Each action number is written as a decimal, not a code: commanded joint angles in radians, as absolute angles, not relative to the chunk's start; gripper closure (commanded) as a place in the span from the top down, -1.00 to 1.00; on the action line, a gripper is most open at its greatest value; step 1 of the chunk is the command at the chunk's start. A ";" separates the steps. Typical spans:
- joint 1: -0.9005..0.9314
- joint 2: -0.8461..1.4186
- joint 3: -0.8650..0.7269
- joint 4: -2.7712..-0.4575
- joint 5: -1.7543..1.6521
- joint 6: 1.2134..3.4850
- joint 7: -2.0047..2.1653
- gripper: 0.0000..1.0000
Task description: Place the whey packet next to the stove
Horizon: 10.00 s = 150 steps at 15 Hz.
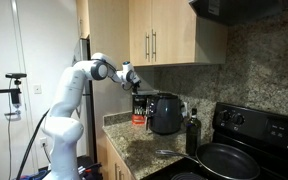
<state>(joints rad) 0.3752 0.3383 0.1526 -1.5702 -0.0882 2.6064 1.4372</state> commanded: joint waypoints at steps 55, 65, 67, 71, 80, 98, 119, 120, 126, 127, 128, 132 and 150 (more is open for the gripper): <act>0.304 0.318 0.167 -1.476 0.129 2.233 1.203 -0.99; 0.278 -0.052 0.165 -1.714 0.136 1.868 1.149 -0.99; 0.266 -0.133 0.166 -1.766 0.137 1.801 1.162 -0.99; 0.212 -0.307 0.155 -1.876 0.145 1.707 1.251 -0.99; -0.030 -0.646 0.065 -2.015 0.085 1.540 1.415 -0.99; -0.289 -0.395 -0.097 -1.983 -0.113 1.715 1.606 -0.99; -0.186 -0.080 -0.057 -1.882 -0.197 1.802 2.379 -0.99; -0.185 -0.064 -0.066 -1.864 -0.180 1.795 2.410 -0.99; -0.183 0.005 -0.117 -1.758 -0.028 1.779 2.505 -0.99; -0.183 0.007 -0.127 -1.747 0.048 1.790 2.491 -0.99; -0.177 0.008 -0.128 -1.731 0.103 1.787 2.482 -0.99; -0.158 0.016 -0.120 -1.719 0.162 1.811 2.485 -0.99; -0.102 -0.029 -0.108 -1.823 -0.287 1.725 2.382 -0.19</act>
